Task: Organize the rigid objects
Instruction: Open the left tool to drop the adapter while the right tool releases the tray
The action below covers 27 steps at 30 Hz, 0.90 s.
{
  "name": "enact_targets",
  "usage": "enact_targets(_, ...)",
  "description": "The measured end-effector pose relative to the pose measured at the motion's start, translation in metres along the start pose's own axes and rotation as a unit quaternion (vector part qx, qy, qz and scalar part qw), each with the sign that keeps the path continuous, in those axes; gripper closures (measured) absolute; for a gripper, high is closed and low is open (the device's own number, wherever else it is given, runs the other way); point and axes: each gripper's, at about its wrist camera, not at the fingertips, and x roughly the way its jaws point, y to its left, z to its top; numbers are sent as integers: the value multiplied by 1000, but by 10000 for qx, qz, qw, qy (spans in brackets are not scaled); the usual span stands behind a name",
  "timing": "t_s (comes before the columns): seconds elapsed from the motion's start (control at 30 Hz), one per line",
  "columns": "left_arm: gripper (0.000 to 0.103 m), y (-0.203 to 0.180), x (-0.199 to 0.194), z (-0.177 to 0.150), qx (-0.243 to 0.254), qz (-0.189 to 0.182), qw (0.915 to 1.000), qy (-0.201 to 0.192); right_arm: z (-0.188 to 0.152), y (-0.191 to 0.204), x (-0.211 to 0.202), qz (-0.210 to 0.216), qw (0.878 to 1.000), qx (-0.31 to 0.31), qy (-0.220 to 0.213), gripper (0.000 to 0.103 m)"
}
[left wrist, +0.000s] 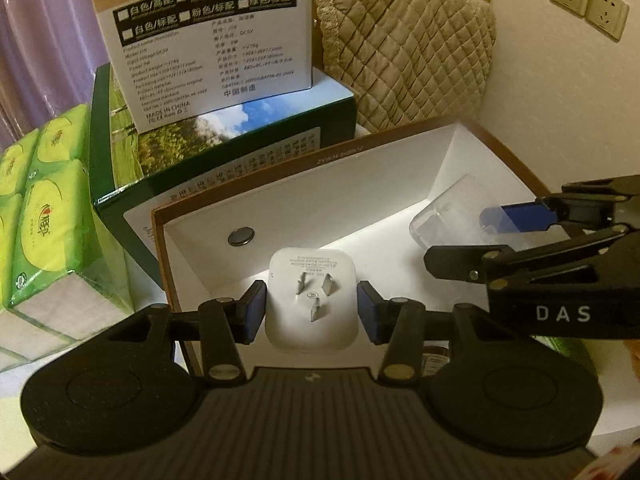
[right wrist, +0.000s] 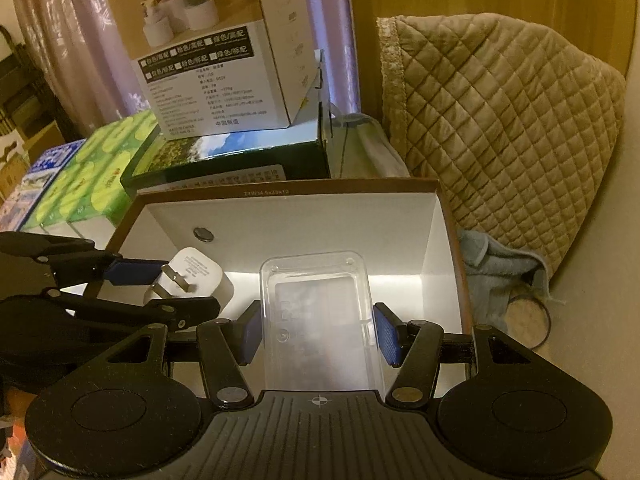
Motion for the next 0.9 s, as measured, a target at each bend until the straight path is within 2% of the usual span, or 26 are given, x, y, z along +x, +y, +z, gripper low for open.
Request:
enact_targets(0.13, 57, -1, -3, 1, 114, 101, 9998, -132, 2, 2, 3, -5, 10000, -13, -32, 49)
enact_targets(0.3, 56, 4, -8, 1, 71, 58, 9999, -133, 5, 2, 3, 80, 9997, 101, -217, 48)
enact_targets(0.4, 53, 5, -13, -2, 45, -1, 9999, -131, 8, 1, 0, 130, 9991, 230, -335, 45)
enact_targets(0.5, 53, 4, -17, -3, 63, -49, 9999, -117, 7, 5, -4, 165, 9992, 111, -356, 42)
enact_targets(0.9, 49, 2, -44, -15, -12, -201, 9996, -201, -13, 6, -30, 155, 9992, 132, -349, 41)
